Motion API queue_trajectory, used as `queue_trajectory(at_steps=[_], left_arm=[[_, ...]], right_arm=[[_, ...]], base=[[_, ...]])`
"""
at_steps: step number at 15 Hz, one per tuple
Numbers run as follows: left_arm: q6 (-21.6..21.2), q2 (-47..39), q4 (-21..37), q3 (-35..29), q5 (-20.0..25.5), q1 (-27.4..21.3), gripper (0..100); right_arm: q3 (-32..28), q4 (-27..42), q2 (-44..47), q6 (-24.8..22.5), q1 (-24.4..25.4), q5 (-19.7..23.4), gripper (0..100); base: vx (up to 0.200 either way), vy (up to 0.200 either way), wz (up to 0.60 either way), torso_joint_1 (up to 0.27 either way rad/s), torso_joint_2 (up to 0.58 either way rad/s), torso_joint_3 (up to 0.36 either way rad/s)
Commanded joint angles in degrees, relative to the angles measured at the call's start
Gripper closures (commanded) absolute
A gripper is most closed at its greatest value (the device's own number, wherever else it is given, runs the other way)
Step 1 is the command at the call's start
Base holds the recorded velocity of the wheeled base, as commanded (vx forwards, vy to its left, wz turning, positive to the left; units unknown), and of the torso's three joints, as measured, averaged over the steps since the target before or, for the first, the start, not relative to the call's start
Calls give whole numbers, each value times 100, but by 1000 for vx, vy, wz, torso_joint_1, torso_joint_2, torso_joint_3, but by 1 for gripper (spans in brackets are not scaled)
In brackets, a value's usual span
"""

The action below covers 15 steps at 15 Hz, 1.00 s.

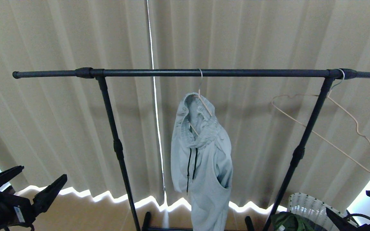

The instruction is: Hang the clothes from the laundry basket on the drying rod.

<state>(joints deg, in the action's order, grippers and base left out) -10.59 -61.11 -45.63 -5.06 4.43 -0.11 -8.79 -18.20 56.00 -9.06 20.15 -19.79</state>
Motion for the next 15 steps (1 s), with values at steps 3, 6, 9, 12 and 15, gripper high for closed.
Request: queue_trajectory(at_steps=[3, 6, 9, 12, 15], left_arm=[[-4, 3, 1, 23, 129, 2, 0], [-22, -32, 10, 84, 146, -15, 0], [-22, -103, 10, 66, 146, -86, 0], [-30, -32, 1, 93, 138, -86, 0], [-30, 3, 1, 102, 138, -86, 0]], right_arm=[[35, -8, 7, 0, -11, -8, 0], [62, -8, 33, 0, -11, 1, 0], [79, 1, 51, 9, -11, 10, 0], [88, 27, 69, 9, -11, 1, 0], [106, 53, 60, 18, -11, 10, 0]], base=[[0, 0, 0, -167, 426, 245], [0, 0, 0, -191, 486, 286], [0, 0, 0, -176, 474, 299], [0, 0, 0, -162, 469, 312], [0, 0, 0, -132, 456, 317]])
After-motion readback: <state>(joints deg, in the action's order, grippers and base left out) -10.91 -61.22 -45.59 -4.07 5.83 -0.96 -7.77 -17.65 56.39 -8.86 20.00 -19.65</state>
